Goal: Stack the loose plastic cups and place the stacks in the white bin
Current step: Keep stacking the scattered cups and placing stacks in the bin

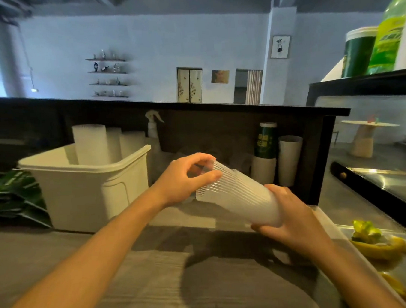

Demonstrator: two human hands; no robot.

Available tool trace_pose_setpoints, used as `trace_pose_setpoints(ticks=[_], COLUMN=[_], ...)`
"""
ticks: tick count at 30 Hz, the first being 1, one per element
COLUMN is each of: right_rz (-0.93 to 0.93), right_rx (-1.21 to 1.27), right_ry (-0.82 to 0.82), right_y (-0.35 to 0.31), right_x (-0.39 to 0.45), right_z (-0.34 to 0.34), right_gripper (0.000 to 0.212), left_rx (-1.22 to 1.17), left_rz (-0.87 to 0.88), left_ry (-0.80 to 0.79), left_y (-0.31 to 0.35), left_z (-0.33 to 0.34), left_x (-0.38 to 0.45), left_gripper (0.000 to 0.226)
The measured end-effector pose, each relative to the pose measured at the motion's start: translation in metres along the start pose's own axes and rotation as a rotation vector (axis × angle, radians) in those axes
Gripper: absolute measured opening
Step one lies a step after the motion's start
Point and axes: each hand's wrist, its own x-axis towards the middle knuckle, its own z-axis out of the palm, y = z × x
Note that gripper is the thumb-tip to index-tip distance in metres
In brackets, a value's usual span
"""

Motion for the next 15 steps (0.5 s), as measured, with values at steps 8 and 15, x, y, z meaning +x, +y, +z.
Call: trace_pose_setpoints(ticks=[8,15], right_rz=[-0.152,-0.245], right_rx=[0.157,0.319], right_ry=[0.031,0.041], right_y=[-0.052,-0.119], right_x=[0.024,0.074], right_z=[0.015,0.023], right_gripper=[0.096,0.077], left_rx=[-0.216,-0.801], left_rz=[-0.063,-0.131], left_ry=[0.100,0.458], left_y=[0.009,0.004], left_z=[0.011,-0.044], left_x=[-0.030,-0.036], left_gripper=[0.066,0.042])
